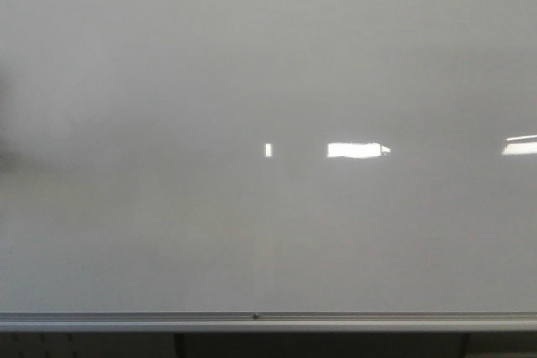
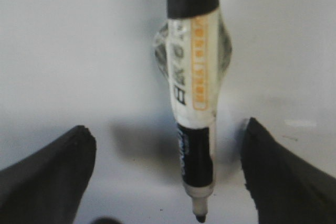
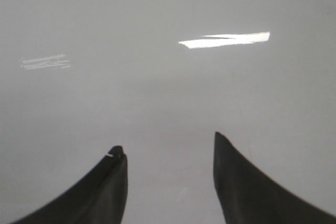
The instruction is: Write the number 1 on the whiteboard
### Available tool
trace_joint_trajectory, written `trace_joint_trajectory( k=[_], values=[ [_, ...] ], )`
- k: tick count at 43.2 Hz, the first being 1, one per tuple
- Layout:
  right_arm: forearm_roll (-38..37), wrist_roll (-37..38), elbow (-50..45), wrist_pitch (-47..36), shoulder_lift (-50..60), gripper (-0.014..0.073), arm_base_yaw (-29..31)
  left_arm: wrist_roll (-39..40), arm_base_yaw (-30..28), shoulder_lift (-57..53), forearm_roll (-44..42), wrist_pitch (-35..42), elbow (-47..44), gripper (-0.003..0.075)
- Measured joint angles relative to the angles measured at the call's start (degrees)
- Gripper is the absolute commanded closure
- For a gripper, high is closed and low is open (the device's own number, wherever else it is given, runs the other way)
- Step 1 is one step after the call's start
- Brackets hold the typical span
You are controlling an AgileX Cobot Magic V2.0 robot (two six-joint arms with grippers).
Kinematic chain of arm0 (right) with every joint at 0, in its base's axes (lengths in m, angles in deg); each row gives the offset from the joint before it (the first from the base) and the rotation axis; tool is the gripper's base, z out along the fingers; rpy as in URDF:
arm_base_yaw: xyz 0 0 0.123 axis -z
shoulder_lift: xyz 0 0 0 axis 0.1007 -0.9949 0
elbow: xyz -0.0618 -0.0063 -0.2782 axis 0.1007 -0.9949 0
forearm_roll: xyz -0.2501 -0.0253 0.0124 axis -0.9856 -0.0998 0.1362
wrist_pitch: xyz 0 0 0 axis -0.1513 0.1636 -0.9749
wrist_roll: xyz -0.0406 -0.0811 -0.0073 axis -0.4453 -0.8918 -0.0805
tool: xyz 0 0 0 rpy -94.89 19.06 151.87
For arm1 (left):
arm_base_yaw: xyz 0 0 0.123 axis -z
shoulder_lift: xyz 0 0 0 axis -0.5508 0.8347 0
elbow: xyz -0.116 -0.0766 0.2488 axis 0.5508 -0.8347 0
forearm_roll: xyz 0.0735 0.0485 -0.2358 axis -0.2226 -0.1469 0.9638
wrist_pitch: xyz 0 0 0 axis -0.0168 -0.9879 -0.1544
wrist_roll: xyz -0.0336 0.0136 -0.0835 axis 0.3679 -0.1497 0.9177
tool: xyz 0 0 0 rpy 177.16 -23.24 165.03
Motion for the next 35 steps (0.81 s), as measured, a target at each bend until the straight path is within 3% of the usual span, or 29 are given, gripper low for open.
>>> trace_joint_trajectory(
  k=[8, 16, 27, 35],
  values=[
    [0.0, 0.0, 0.0, 0.0, 0.0, 0.0188, 0.0, 0.0, 0.0, 0.0, 0.0, 0.1, 0.0, 0.0548],
    [0.0, 0.0, 0.0, 0.0, 0.0, 0.0188, 0.0, 0.0, 0.0, 0.0, 0.0, 0.3, 0.0, 0.074],
    [0.0, 0.0, 0.0, 0.0, 0.0, 0.0188, 0.0, 0.0, 0.0, -0.1, -1.9, 0.1, 0.0, 0.074],
    [0.0, 0.0, 0.0, 0.0, 0.0, 0.0188, 0.0, 0.1, 2.7, -5.0, -2.1, -11.9, 0.3, 0.0738]
  ],
)
